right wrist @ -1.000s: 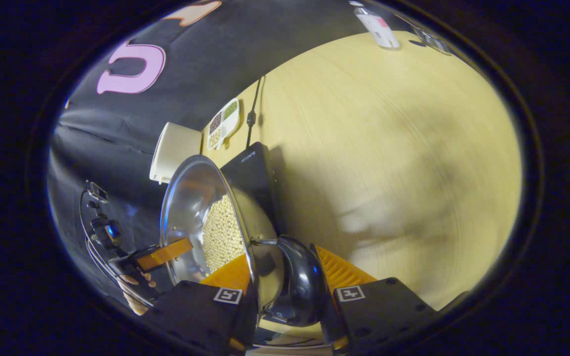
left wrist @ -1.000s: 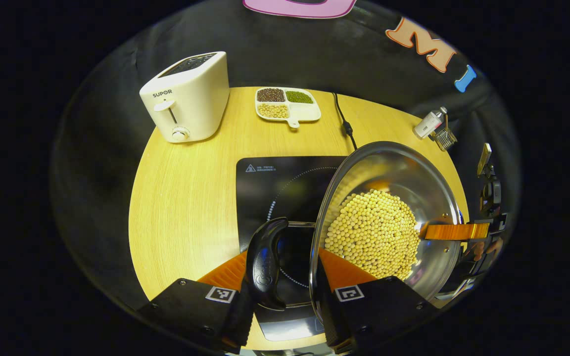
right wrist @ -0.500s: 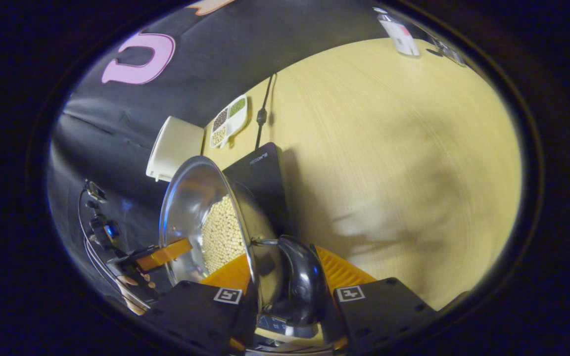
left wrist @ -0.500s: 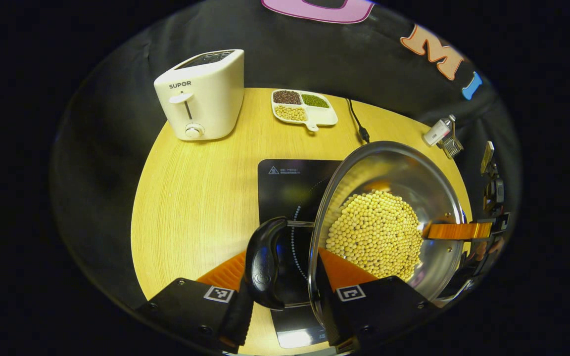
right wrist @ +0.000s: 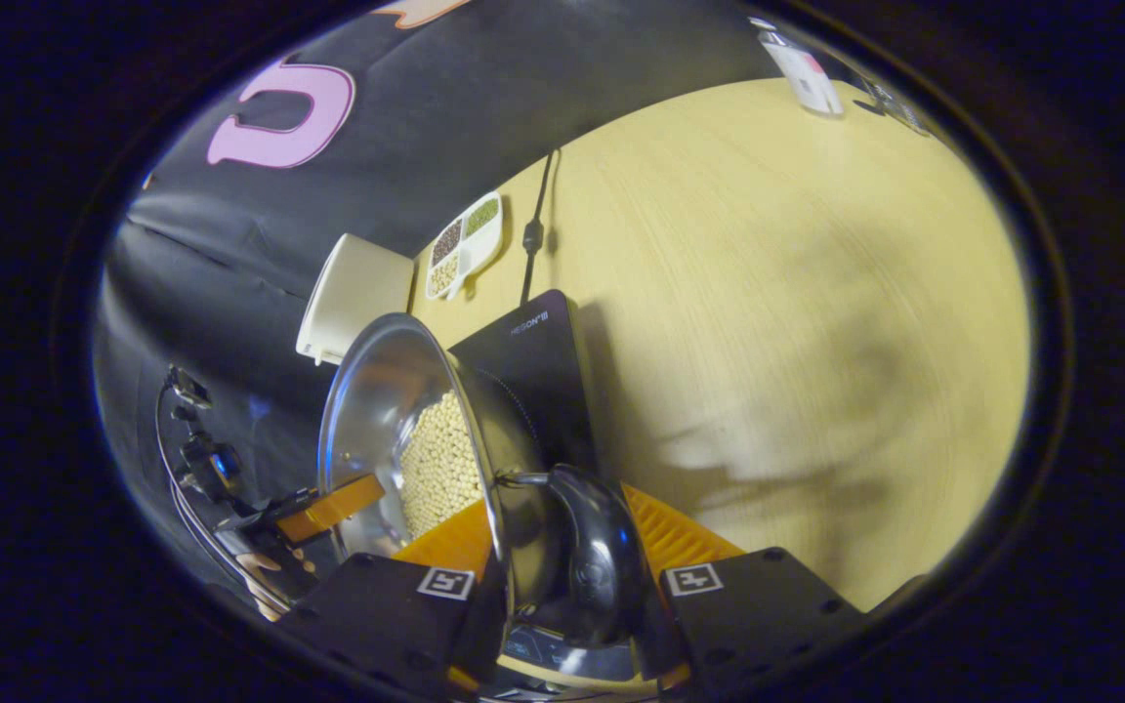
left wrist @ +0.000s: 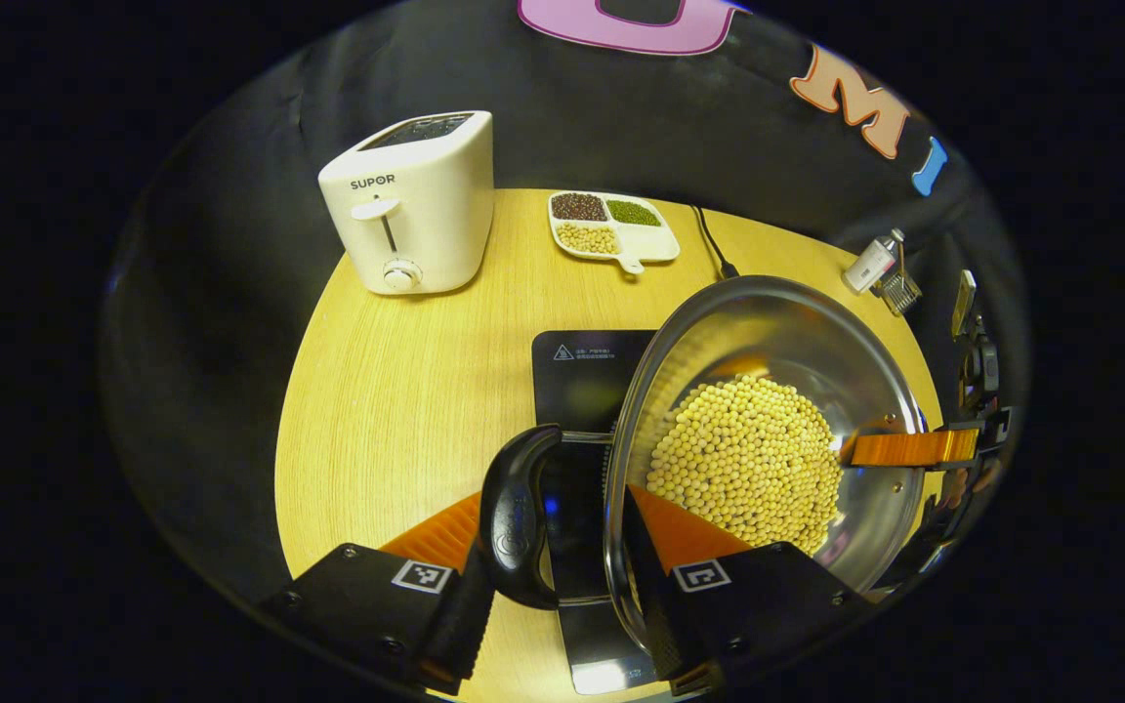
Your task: First push the handle of the pot to place it horizontally, then grasp the pot with both hands and set it on the induction cooktop.
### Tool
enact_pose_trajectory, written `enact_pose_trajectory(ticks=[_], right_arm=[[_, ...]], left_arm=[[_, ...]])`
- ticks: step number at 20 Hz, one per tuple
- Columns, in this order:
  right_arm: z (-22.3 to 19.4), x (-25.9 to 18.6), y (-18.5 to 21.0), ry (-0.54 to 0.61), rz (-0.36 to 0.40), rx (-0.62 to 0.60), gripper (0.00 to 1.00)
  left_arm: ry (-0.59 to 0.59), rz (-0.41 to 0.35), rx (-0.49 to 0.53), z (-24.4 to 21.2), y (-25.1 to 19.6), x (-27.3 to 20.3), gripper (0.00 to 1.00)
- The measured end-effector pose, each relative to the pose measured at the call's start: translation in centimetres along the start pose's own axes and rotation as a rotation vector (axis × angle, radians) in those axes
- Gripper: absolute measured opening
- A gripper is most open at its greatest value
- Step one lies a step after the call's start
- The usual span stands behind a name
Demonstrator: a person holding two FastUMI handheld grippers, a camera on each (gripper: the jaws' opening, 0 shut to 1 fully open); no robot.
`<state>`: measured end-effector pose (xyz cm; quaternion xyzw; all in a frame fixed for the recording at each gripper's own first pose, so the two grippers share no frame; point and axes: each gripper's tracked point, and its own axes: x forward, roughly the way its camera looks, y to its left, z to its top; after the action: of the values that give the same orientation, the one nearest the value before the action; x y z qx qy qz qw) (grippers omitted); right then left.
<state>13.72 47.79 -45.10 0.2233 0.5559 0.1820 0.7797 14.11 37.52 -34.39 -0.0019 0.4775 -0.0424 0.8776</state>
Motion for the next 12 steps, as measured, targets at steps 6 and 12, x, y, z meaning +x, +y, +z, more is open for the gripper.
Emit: enact_pose_trajectory(ticks=[6,12], right_arm=[[0.6,-0.4,-0.2,-0.011,0.004,0.005,0.92],[6.2,-7.6,0.7,-0.284,0.061,-0.014,0.92]], left_arm=[[-0.152,0.074,-0.027,1.6,-0.1,-0.3,0.84],[-0.381,0.213,-0.071,5.4,0.5,-4.7,0.98]])
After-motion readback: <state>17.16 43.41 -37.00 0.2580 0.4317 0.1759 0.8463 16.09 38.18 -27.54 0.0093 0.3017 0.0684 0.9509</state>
